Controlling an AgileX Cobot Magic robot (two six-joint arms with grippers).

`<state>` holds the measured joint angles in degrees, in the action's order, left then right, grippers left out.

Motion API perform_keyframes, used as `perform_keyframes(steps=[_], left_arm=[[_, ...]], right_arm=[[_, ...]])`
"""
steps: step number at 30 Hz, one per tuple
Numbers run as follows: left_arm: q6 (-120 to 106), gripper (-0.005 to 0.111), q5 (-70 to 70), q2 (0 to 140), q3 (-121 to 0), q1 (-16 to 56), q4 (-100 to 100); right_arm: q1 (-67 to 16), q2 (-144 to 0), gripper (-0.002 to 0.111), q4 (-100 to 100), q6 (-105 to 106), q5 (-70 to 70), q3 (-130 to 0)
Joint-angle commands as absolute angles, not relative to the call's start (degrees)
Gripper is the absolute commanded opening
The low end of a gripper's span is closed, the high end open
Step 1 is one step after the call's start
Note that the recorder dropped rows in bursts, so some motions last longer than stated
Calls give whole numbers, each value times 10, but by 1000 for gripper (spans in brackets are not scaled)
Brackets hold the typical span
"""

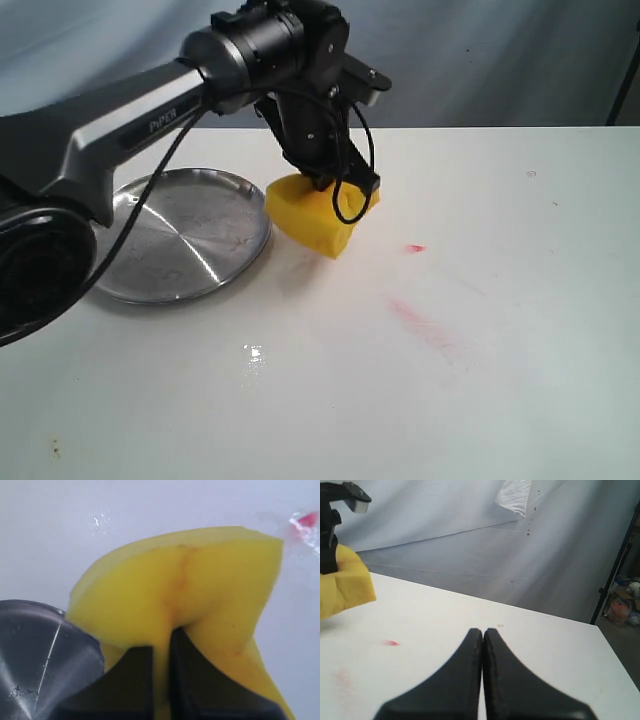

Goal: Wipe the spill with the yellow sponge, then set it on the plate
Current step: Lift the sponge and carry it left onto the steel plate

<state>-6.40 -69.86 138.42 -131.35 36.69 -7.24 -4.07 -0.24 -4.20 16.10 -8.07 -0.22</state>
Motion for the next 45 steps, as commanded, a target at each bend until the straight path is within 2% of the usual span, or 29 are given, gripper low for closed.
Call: perform_keyframes(steps=[1, 10, 23, 30, 34, 39, 42, 45], left_arm=[[-60, 0, -700, 1333, -1312, 366, -43], [-20, 0, -700, 1299, -1293, 331, -145], [46, 0, -695, 1235, -1067, 213, -142], [70, 0, -540, 1180, -899, 167, -69], [56, 0, -449, 1181, -859, 165, -52], [57, 0, -430, 1192, -855, 165, -47], [57, 5, -446, 1211, -855, 165, -47], [58, 20, -444, 1217, -855, 165, -47]], right_arm=[[-40, 0, 0, -36, 160, -77, 0], [-40, 0, 0, -36, 160, -77, 0], [-40, 0, 0, -36, 160, -77, 0], [-40, 0, 0, -36, 160, -77, 0], [-40, 0, 0, -36, 160, -77, 0], [-40, 0, 0, -36, 160, -77, 0], [-40, 0, 0, -36, 160, -77, 0], [-40, 0, 0, -36, 160, -77, 0]])
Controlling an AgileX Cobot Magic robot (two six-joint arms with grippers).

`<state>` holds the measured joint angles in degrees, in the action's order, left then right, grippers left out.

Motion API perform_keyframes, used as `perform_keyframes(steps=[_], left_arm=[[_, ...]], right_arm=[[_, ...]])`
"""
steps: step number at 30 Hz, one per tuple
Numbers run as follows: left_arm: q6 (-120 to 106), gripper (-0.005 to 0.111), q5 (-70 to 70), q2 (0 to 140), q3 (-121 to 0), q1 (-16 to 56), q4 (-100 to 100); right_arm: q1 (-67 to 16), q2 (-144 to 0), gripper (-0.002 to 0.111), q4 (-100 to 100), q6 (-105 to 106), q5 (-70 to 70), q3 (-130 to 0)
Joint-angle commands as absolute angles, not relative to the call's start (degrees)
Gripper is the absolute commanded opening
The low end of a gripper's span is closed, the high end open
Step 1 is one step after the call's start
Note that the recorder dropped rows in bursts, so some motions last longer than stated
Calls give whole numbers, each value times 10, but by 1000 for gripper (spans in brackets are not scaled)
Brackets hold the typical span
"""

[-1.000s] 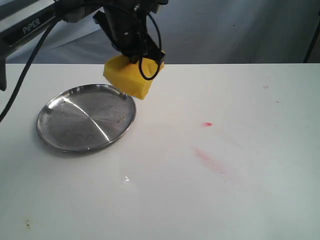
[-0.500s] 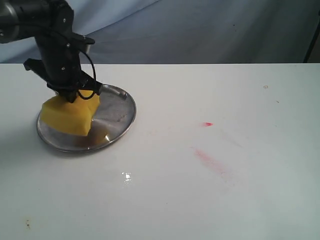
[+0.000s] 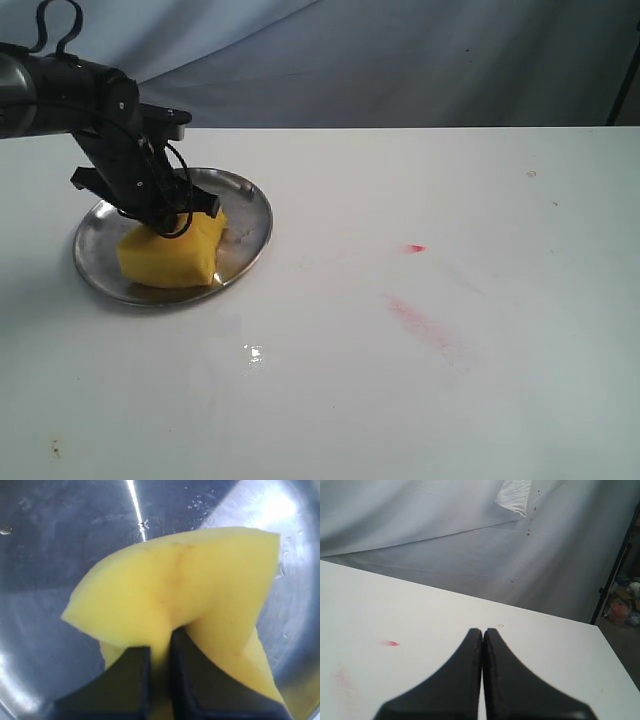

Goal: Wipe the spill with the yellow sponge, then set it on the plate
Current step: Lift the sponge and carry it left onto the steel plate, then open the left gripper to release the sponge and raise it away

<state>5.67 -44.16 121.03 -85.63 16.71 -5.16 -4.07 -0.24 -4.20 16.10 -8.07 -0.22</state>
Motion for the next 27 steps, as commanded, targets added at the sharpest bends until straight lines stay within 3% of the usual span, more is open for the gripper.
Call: perform_keyframes(steps=[1, 6, 9, 27], left_arm=[[58, 25, -441, 1217, -855, 165, -47], [58, 66, -422, 1213, -855, 165, -47], [57, 76, -422, 1211, -855, 165, -49], [56, 76, -388, 1096, -855, 165, -56]], right_arm=[[-40, 0, 0, -36, 160, -77, 0], [-40, 0, 0, -36, 160, -77, 0], [-40, 0, 0, -36, 160, -77, 0], [-40, 0, 0, -36, 160, -77, 0]])
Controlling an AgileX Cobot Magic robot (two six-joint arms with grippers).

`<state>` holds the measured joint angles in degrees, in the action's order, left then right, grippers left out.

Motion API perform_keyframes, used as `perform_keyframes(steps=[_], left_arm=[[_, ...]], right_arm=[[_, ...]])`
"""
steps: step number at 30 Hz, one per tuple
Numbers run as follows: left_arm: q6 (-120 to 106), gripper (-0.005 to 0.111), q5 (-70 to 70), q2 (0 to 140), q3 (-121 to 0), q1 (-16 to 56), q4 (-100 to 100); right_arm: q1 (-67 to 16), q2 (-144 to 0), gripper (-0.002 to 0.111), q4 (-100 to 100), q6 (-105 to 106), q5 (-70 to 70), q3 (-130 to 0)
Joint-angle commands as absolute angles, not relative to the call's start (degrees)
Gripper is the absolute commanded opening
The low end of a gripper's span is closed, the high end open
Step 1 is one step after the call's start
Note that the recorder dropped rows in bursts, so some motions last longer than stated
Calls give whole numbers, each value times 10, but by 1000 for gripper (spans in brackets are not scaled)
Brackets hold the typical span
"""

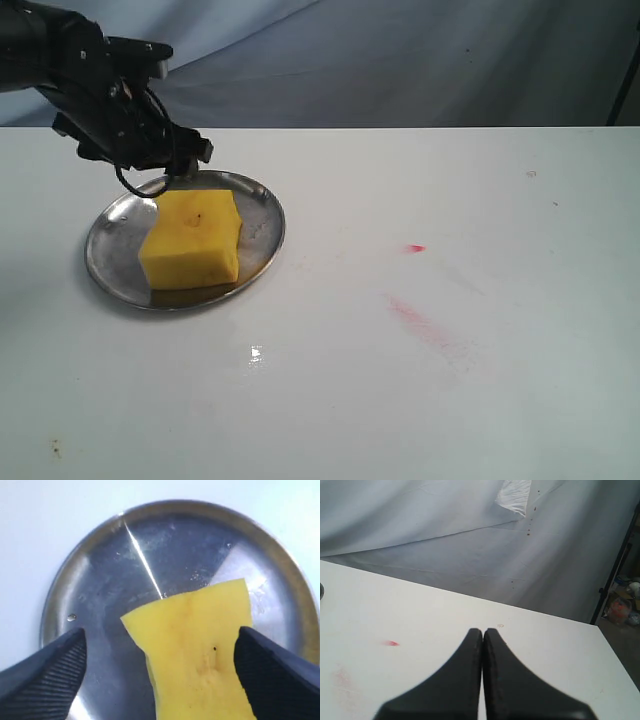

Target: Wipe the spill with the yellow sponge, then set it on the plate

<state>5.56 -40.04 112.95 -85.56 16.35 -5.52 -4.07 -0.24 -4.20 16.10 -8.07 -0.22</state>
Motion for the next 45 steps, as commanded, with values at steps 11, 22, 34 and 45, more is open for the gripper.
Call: perform_keyframes(steps=[11, 22, 34, 45], left_arm=[[55, 17, -274, 921, -751, 165, -56], [55, 0, -115, 710, -576, 165, -81], [61, 0, -65, 562, -451, 159, -112], [89, 0, -24, 356, -259, -29, -100]], right_arm=[[-40, 0, 0, -36, 160, -77, 0], [-40, 0, 0, -36, 160, -77, 0], [-40, 0, 0, -36, 160, -77, 0], [-40, 0, 0, -36, 160, -77, 0]])
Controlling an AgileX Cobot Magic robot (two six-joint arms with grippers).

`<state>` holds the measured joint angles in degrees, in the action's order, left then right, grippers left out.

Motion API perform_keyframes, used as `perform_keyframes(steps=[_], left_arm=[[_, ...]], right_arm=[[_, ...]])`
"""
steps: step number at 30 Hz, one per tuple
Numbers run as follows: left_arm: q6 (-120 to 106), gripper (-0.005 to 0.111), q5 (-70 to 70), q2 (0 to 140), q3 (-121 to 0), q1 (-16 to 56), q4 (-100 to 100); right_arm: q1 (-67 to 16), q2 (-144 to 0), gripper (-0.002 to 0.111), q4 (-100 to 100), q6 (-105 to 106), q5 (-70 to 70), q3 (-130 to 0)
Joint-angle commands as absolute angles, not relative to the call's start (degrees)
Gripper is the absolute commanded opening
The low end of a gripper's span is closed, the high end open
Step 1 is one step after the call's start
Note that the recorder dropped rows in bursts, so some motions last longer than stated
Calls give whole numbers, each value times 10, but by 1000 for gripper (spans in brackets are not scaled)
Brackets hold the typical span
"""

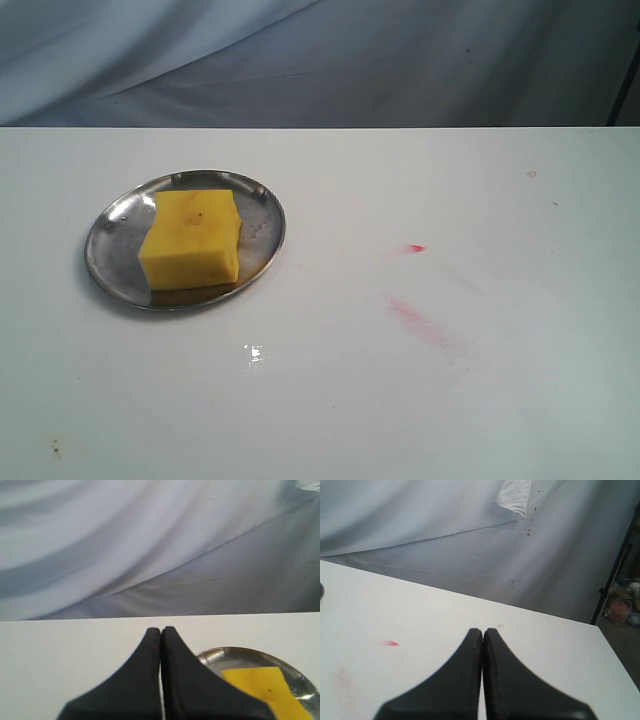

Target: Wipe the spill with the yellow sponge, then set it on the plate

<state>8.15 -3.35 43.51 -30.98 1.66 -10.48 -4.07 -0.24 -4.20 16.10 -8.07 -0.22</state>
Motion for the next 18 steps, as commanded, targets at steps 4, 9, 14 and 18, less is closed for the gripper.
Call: perform_keyframes(steps=[4, 9, 14, 18], left_arm=[[89, 0, -24, 229, -193, -75, -91], [89, 0, -44, 138, -174, -80, -89], [88, 0, -91, 113, -173, -80, -80], [82, 0, -103, 113, -150, -80, -80]], right_arm=[[-40, 0, 0, -36, 160, -77, 0], [-40, 0, 0, -36, 160, -77, 0], [-40, 0, 0, -36, 160, -77, 0], [-40, 0, 0, -36, 160, -77, 0]])
